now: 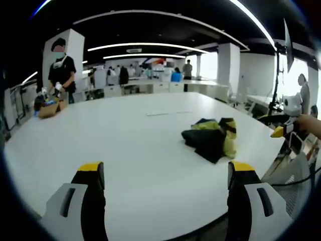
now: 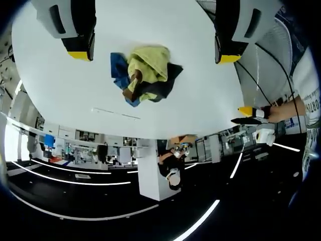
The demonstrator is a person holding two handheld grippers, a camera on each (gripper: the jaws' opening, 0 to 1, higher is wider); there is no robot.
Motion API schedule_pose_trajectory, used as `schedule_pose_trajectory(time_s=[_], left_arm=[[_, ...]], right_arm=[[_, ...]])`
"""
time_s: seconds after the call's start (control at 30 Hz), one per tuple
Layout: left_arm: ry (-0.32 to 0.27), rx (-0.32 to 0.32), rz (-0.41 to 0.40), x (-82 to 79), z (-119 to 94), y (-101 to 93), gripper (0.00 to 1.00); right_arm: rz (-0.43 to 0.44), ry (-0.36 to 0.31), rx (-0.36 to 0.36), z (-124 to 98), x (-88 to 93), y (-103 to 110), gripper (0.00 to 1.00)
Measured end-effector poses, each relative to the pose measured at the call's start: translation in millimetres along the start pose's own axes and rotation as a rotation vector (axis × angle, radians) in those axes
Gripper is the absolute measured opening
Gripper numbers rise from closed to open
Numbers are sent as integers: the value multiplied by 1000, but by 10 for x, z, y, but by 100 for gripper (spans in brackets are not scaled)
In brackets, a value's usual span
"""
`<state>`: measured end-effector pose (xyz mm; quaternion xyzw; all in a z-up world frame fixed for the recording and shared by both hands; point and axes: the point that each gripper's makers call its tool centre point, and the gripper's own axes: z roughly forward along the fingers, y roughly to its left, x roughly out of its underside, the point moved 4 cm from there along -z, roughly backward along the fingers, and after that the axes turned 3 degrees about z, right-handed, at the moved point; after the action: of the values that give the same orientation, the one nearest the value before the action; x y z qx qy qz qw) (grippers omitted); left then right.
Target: Fold the garment on the visible template until the final outline fits inside the template.
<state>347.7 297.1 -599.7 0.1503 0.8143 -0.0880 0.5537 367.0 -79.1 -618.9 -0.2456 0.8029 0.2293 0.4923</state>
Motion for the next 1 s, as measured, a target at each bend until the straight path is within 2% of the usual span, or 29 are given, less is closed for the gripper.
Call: schedule_pose_trajectory(time_s=[1.0], left_arm=[[-6, 4, 5, 17, 22, 0, 96]], right_arm=[[-1, -17, 4, 5, -14, -26, 99]])
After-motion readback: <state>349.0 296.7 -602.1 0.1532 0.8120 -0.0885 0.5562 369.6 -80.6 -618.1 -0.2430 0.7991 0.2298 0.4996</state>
